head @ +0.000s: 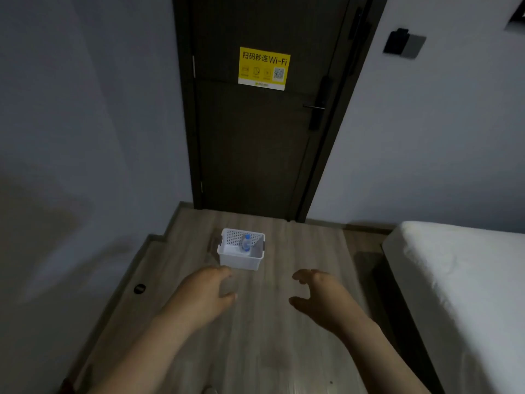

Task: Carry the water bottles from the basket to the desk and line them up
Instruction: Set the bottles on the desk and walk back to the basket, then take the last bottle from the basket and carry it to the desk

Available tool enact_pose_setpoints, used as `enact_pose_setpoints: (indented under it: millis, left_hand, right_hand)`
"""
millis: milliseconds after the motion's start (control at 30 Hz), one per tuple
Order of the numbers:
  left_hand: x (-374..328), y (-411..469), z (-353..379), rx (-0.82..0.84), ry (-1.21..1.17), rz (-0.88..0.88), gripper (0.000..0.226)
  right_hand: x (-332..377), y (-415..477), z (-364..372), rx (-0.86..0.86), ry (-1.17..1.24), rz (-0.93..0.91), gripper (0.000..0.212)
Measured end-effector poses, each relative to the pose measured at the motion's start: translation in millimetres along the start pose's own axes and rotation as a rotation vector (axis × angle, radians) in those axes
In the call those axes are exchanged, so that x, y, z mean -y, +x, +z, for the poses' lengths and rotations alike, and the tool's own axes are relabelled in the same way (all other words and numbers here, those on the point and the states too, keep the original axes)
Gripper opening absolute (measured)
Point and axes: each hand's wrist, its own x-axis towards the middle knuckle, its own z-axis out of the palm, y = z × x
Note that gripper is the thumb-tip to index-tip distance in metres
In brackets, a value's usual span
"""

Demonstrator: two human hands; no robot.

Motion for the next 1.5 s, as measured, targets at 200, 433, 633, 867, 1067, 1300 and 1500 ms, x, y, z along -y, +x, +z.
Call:
enact_pose_setpoints:
  millis: [200,433,633,867,1067,1300,1500]
  left_hand:
    - [32.4,114.3,-42.9,0.032,0.016,0.008,0.045]
    - [59.1,222.8,-63.1,0.079,-0.005,-0.02,0.046]
    - [72.2,329.2,-70.2,0.076,-0.094,-0.033,0.032]
    - [75.7,451.0,-73.5,0.144,-0.141,-0.156,0.023]
    - [90.5,541.9,-69.3,0.149,-0.13,-0.25,0.028]
    - [141.3,633.5,-27.8,0.152,-0.104,-0.275,0.019]
    - [215.0,702.2,62.4,0.154,-0.055,-0.24,0.034]
  right_hand:
    - [19.5,113.4,-18.3,0.025,0.056,0.04,0.05]
    - [17.5,227.3,-33.9,0.059,0.062,0.063,0.051]
    - [-2.9,344.0,-48.1,0.119,0.061,0.035,0.05]
    - [-34.4,490.6,-61.2,0.247,0.022,-0.032,0.049]
    - [-59.5,595.5,-54.4,0.341,0.007,-0.079,0.049]
    - [-76.7,694.9,-4.1,0.448,-0.017,-0.055,0.044]
    - [-96.9,769.6,84.6,0.46,-0.012,0.0,0.044]
